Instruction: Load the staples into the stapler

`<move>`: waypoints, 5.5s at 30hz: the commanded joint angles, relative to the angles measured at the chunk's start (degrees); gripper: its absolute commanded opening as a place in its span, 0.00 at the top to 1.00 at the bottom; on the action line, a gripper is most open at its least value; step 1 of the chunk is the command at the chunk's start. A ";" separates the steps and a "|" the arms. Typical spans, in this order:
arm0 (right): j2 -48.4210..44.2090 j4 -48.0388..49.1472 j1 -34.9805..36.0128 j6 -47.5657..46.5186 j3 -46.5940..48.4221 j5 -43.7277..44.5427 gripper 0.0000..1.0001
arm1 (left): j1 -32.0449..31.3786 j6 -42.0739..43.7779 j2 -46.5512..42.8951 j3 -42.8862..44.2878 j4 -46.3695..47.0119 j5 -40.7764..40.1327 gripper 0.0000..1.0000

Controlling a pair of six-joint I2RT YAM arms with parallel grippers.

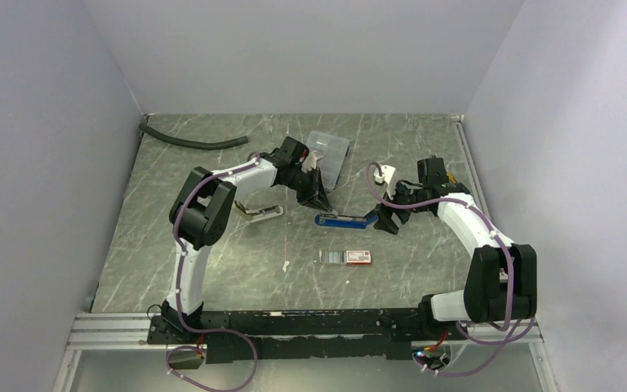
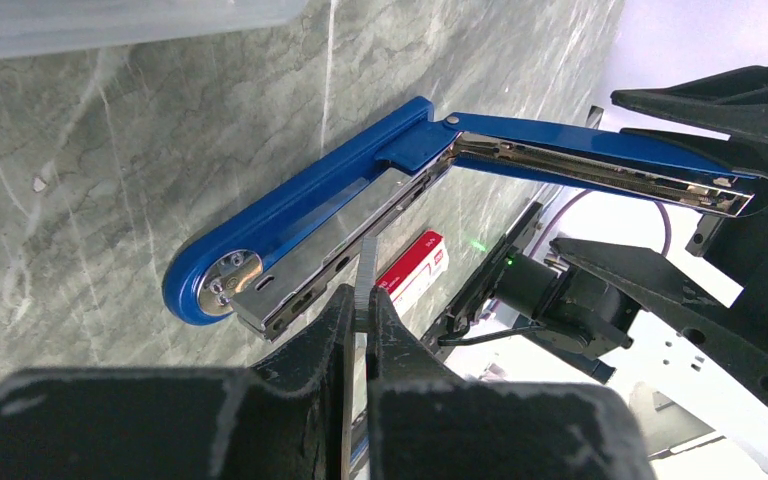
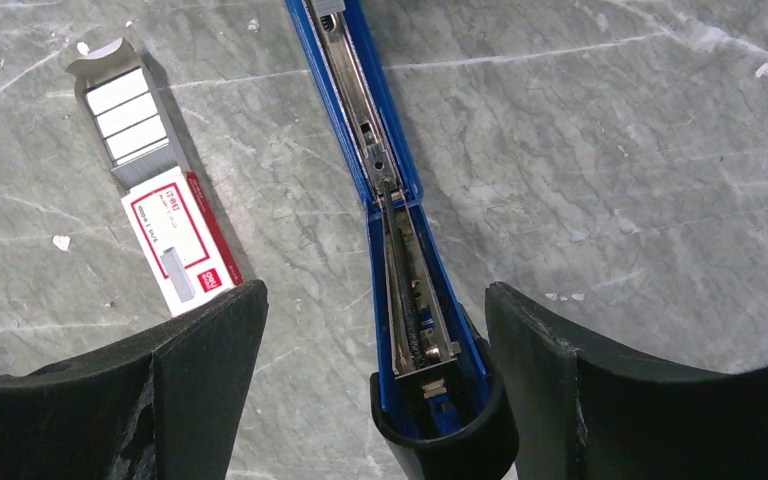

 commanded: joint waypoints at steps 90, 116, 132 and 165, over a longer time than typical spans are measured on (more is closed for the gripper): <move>1.10 -0.77 -0.56 -1.65 1.52 -1.96 0.15 | 0.83 -0.66 -1.61 1.42 0.42 1.64 0.97; 1.57 -1.04 -0.56 -2.09 1.58 -1.76 0.15 | 0.40 3.10 0.66 3.93 -2.30 1.79 0.97; 1.85 -1.26 -0.56 -2.19 1.62 -1.76 0.15 | 0.08 2.83 2.09 3.52 -1.91 2.18 0.97; 1.91 -1.39 -0.65 -2.27 1.81 -1.85 0.15 | -0.14 2.83 -0.11 3.90 -1.35 3.07 0.97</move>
